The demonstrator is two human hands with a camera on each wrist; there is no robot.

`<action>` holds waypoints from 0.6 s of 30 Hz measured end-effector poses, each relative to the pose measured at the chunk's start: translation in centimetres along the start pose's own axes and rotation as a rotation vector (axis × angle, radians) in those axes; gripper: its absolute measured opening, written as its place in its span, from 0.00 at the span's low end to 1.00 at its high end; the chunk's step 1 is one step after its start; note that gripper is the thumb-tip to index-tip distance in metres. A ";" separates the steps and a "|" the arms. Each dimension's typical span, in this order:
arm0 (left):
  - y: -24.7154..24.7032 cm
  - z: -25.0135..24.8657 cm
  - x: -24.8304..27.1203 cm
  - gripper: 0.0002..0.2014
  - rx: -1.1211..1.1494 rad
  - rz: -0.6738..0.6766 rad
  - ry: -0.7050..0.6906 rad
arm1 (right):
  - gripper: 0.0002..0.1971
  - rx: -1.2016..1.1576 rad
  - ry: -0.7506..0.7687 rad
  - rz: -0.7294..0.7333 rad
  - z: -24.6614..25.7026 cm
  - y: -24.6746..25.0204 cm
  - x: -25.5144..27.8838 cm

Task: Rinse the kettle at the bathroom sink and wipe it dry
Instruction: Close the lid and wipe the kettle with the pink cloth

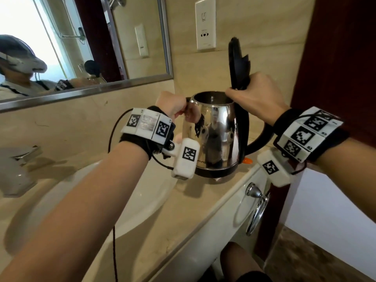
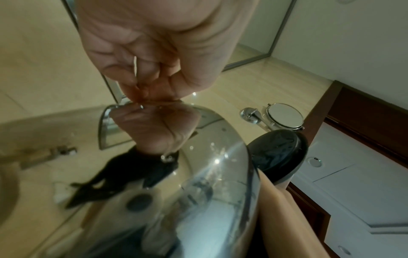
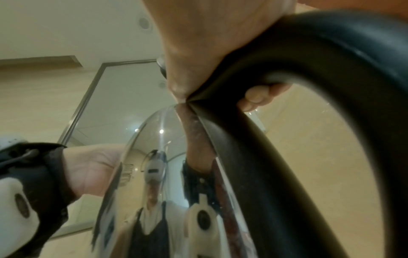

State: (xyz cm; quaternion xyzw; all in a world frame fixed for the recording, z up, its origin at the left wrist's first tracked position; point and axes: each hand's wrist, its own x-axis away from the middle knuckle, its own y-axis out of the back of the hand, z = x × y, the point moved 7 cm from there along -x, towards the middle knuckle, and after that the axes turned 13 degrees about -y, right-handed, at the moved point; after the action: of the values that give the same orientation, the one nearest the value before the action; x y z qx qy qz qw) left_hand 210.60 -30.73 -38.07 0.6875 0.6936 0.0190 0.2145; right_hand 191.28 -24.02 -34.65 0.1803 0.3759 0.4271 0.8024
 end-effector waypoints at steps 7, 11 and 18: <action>-5.4 0.6 -2.0 0.14 0.059 0.069 0.015 | 0.15 0.024 -0.071 0.001 -4.4 0.4 -2.3; -7.7 1.2 -3.3 0.11 0.034 0.072 0.012 | 0.15 0.068 -0.086 -0.020 -6.2 0.6 -3.3; -10.3 1.4 -5.2 0.07 -0.042 0.148 -0.053 | 0.18 0.065 -0.120 -0.030 -9.0 0.8 -5.1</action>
State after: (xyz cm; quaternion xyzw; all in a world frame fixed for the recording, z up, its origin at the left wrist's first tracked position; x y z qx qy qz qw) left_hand 201.11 -36.69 -41.28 0.7325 0.6342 0.0311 0.2454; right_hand 182.25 -28.07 -37.74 0.2258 0.3433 0.3911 0.8235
